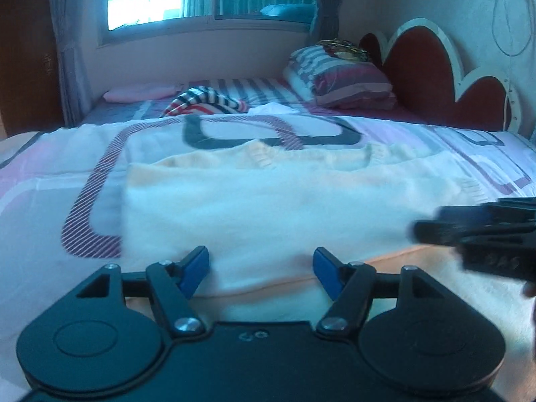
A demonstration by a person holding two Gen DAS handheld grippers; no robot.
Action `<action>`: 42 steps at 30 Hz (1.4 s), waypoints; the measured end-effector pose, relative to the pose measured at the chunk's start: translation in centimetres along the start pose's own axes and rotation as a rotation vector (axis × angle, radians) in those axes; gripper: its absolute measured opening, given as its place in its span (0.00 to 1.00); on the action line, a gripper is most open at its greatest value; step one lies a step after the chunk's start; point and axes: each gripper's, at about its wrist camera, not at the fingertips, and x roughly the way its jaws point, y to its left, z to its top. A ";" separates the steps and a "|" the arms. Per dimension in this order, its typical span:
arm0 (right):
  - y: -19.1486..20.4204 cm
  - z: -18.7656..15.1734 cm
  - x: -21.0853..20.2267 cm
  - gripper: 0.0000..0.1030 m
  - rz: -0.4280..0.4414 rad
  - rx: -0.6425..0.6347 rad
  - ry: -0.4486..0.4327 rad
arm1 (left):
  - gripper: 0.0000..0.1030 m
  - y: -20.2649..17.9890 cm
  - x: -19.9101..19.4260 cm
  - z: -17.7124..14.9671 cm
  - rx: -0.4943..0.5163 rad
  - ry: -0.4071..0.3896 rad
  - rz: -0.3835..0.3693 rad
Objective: Fold small clothes
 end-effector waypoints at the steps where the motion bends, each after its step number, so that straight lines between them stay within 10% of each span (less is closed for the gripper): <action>1: -1.0 -0.2 -0.2 0.41 -0.038 0.006 0.003 | 0.66 0.6 -0.2 -0.2 -0.015 0.002 0.008; 5: -6.7 -0.9 -1.2 0.40 -0.169 0.121 0.009 | 0.65 1.4 -0.6 -0.9 -0.001 0.011 0.027; 12: -8.9 -1.0 -1.4 0.40 -0.103 0.157 0.010 | 0.66 0.0 -0.4 -0.8 0.035 0.047 0.080; 42: -8.5 -1.5 -2.0 0.46 -0.085 0.019 0.013 | 0.81 -2.2 -1.2 -0.7 0.078 0.099 0.246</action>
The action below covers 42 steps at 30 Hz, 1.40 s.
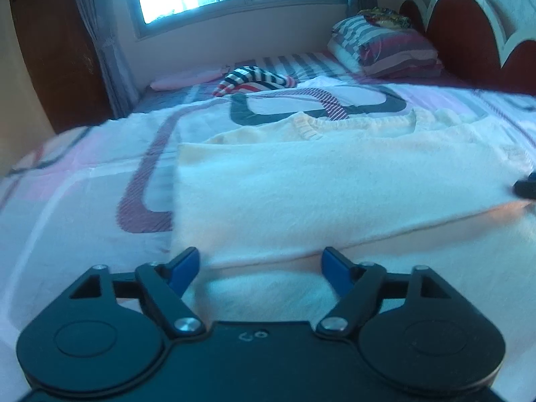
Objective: Fold small clothes
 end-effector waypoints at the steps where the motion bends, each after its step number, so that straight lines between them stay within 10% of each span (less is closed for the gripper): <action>1: 0.0 0.2 -0.7 0.60 0.002 -0.003 -0.002 | 0.81 0.1 -0.7 -0.3 0.016 -0.003 0.014; 9: -2.2 -4.7 -10.4 0.72 0.132 0.176 0.046 | 0.69 5.0 -10.3 -10.2 -0.022 0.009 -0.031; 16: -4.8 -12.5 -19.7 0.67 0.183 0.351 0.140 | 0.50 11.0 -17.3 -17.9 -0.369 0.056 -0.275; 28: -2.8 -19.0 -27.0 0.48 0.311 0.578 0.199 | 0.45 9.7 -20.5 -23.0 -0.478 0.168 -0.615; 36: -3.2 -20.3 -27.6 0.47 0.378 0.710 0.169 | 0.27 11.7 -19.2 -24.5 -0.574 0.165 -0.647; 39: -3.3 -20.0 -26.7 0.19 0.355 0.703 0.194 | 0.26 11.6 -18.7 -24.0 -0.586 0.170 -0.650; 42: -2.3 -19.8 -26.1 0.14 0.368 0.655 0.222 | 0.24 10.9 -18.9 -23.6 -0.547 0.164 -0.624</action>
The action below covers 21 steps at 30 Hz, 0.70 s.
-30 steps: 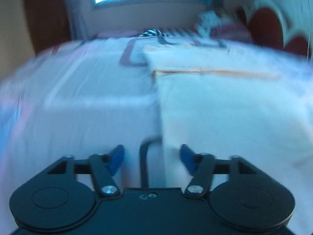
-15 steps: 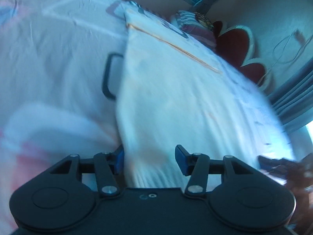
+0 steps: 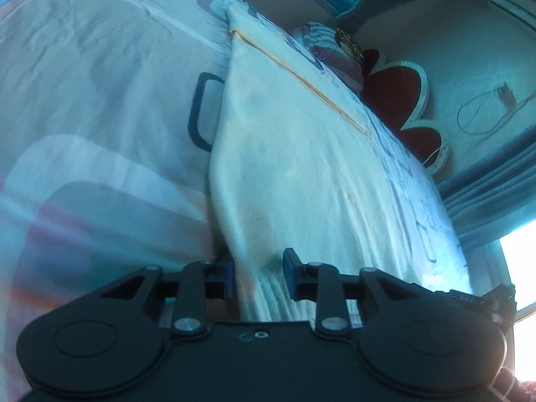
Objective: Fold small clothes
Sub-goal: 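Grasp the sweater edge with both grippers and fold it over lengthwise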
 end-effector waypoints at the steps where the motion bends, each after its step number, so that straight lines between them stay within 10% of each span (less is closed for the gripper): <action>1: 0.2 -0.2 0.2 0.14 0.002 -0.007 0.003 | 0.16 -0.1 0.0 0.0 0.003 -0.006 0.018; 7: 0.9 -1.2 0.7 0.14 0.039 -0.023 0.047 | 0.04 0.3 -0.6 -0.7 0.012 -0.019 0.041; 15: 2.1 0.0 -2.8 0.04 0.083 -0.055 -0.105 | 0.03 0.1 -3.3 -0.5 0.082 -0.118 0.001; 21: 0.7 -1.4 0.4 0.04 -0.018 -0.026 -0.033 | 0.03 1.6 -2.0 -1.2 -0.004 -0.099 0.035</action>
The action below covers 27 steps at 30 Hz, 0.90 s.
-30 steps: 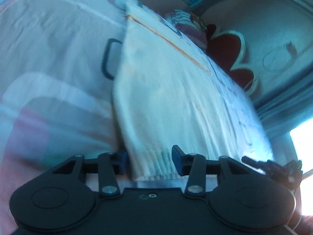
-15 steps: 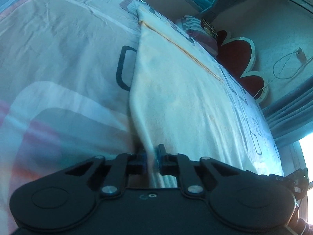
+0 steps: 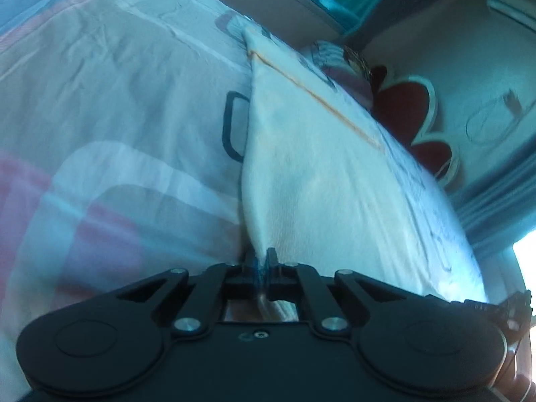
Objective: Fold small clothes
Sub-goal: 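Grasp the sweater edge with both grippers and fold it over lengthwise, then open both grippers to release the folded sweater edge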
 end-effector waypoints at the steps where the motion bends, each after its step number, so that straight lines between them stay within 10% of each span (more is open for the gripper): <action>1: 0.5 0.1 -0.5 0.04 0.006 -0.003 -0.028 | 0.03 -0.2 -0.5 0.2 0.001 -0.027 -0.016; 15: 11.2 13.2 -1.2 0.04 0.112 -0.185 -0.271 | 0.02 -6.5 -0.4 13.5 0.016 -0.271 -0.107; 27: 8.9 27.2 7.2 0.04 0.054 -0.076 -0.238 | 0.02 -7.7 10.2 24.9 -0.011 -0.225 -0.071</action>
